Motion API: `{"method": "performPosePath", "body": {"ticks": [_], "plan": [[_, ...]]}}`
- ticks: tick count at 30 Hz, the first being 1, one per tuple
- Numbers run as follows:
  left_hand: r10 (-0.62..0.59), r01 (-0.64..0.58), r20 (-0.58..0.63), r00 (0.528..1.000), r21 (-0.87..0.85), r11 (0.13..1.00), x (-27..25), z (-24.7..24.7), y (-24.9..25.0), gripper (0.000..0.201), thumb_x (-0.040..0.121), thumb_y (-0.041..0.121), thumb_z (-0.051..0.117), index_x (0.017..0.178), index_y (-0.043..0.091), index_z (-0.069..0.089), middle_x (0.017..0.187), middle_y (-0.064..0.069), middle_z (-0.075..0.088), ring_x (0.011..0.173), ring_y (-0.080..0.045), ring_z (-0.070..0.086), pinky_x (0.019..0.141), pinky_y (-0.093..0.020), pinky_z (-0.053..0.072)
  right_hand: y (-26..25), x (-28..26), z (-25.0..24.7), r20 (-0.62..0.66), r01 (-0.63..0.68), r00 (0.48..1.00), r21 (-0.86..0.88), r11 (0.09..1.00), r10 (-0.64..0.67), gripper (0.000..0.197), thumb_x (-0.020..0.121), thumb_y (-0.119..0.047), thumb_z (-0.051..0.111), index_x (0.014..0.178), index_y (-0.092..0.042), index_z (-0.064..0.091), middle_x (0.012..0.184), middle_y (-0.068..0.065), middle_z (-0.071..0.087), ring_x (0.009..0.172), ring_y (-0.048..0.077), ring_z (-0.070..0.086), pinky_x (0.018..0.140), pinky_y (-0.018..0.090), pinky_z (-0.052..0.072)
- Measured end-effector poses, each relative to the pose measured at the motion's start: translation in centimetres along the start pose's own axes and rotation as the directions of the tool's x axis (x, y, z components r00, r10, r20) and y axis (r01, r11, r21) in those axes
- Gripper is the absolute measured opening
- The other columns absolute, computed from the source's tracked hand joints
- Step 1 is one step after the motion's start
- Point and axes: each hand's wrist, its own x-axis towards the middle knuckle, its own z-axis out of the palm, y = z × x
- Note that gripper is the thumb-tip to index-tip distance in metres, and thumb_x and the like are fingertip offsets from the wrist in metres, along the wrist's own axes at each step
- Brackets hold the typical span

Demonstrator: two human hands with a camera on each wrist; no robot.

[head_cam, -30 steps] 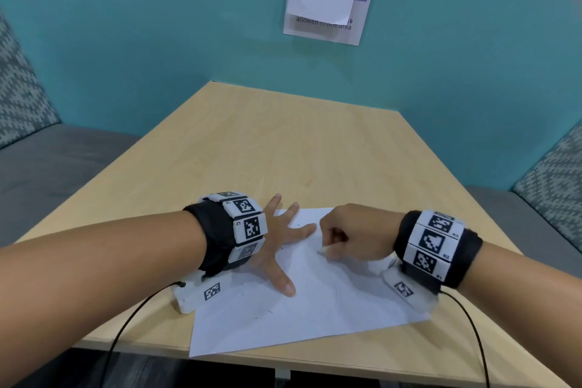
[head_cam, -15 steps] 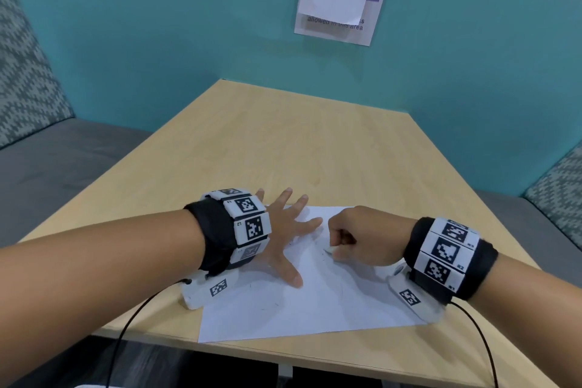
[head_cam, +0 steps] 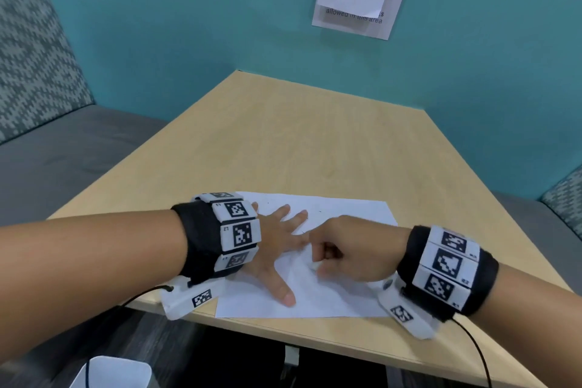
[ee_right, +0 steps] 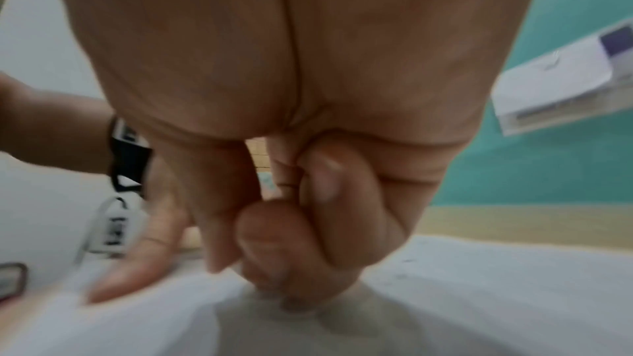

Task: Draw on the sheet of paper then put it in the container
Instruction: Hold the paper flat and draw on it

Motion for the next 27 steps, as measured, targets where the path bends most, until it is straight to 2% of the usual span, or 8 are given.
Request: {"method": "performPosePath", "body": {"ticks": [3, 8, 13, 16, 18, 21, 25, 27], "plan": [[0.010, -0.010, -0.016, 1.000, 0.001, 1.000, 0.2, 0.1, 0.0, 0.116, 0.074, 0.078, 0.062, 0.152, 0.047, -0.019, 0.163, 0.001, -0.028, 0.151, -0.029, -0.021, 0.112, -0.074, -0.001, -1.4, -0.6, 0.5, 0.079, 0.087, 0.993, 0.029, 0.996, -0.089, 0.010, 0.086, -0.023, 0.063, 0.089, -0.013, 0.060, 0.071, -0.005, 0.058, 0.066, 0.013, 0.050, 0.067, 0.030, 0.045], [-0.009, 0.009, -0.028, 1.000, -0.008, 1.000, 0.6, 0.1, 0.0, 0.116, 0.074, 0.077, 0.063, 0.151, 0.048, -0.020, 0.163, 0.000, -0.027, 0.151, -0.032, -0.020, 0.112, -0.073, -0.002, 0.8, 0.9, -1.1, -0.051, -0.024, 0.998, -0.045, 0.999, 0.022, 0.008, 0.084, -0.025, 0.065, 0.086, -0.018, 0.062, 0.070, -0.012, 0.054, 0.066, 0.010, 0.050, 0.067, 0.026, 0.040], [0.000, -0.001, -0.021, 1.000, -0.018, 1.000, 0.6, -0.1, 0.0, 0.112, 0.075, 0.074, 0.065, 0.154, 0.047, -0.011, 0.163, -0.003, -0.027, 0.150, -0.034, -0.021, 0.113, -0.072, -0.002, -1.2, 0.3, 0.3, 0.063, 0.084, 0.995, -0.028, 0.996, -0.082, 0.006, 0.087, -0.022, 0.062, 0.087, -0.018, 0.058, 0.069, -0.013, 0.051, 0.063, 0.005, 0.047, 0.064, 0.022, 0.040], [-0.019, 0.019, -0.003, 1.000, 0.005, 1.000, 0.7, 0.0, 0.0, 0.119, 0.075, 0.078, 0.061, 0.152, 0.043, -0.022, 0.162, 0.001, -0.029, 0.150, -0.030, -0.022, 0.114, -0.071, -0.002, 0.8, 0.5, -1.3, -0.039, -0.065, 0.997, -0.068, 0.996, 0.062, 0.010, 0.086, -0.024, 0.064, 0.087, -0.014, 0.061, 0.070, -0.008, 0.056, 0.067, 0.014, 0.050, 0.070, 0.030, 0.045], [-0.029, 0.029, 0.003, 1.000, 0.001, 1.000, 0.8, 0.0, -0.2, 0.120, 0.075, 0.079, 0.061, 0.152, 0.041, -0.023, 0.162, 0.002, -0.030, 0.150, -0.030, -0.023, 0.114, -0.071, -0.003, 0.6, 0.1, -0.9, -0.008, -0.038, 0.999, -0.043, 0.998, 0.038, 0.011, 0.085, -0.023, 0.065, 0.083, -0.013, 0.060, 0.072, -0.001, 0.060, 0.066, 0.014, 0.049, 0.068, 0.031, 0.045], [-0.023, 0.023, 0.010, 1.000, 0.009, 1.000, 0.9, 0.0, -0.2, 0.121, 0.074, 0.080, 0.060, 0.153, 0.041, -0.022, 0.161, 0.004, -0.031, 0.150, -0.029, -0.024, 0.113, -0.072, -0.003, -1.1, -1.0, 0.9, 0.097, 0.058, 0.994, 0.018, 0.998, -0.059, 0.009, 0.086, -0.026, 0.064, 0.082, -0.020, 0.057, 0.070, -0.010, 0.056, 0.063, 0.009, 0.048, 0.063, 0.024, 0.042], [-0.032, 0.032, 0.016, 0.999, 0.025, 0.999, 0.7, -0.1, -0.2, 0.121, 0.074, 0.082, 0.058, 0.152, 0.041, -0.025, 0.161, 0.005, -0.032, 0.150, -0.026, -0.024, 0.113, -0.071, -0.003, 0.6, -0.6, -0.5, -0.002, -0.032, 0.999, 0.008, 0.999, 0.032, 0.014, 0.085, -0.024, 0.065, 0.086, -0.010, 0.063, 0.075, 0.005, 0.065, 0.064, 0.015, 0.049, 0.066, 0.031, 0.046], [-0.034, 0.034, 0.009, 0.999, 0.023, 0.999, 0.7, -0.1, -0.1, 0.121, 0.074, 0.082, 0.058, 0.152, 0.040, -0.024, 0.161, 0.004, -0.031, 0.150, -0.027, -0.023, 0.113, -0.071, -0.004, 0.4, -0.8, -0.2, 0.021, -0.020, 1.000, 0.014, 1.000, 0.019, 0.014, 0.084, -0.025, 0.064, 0.086, -0.011, 0.063, 0.076, 0.003, 0.066, 0.064, 0.014, 0.050, 0.066, 0.031, 0.047]]}}
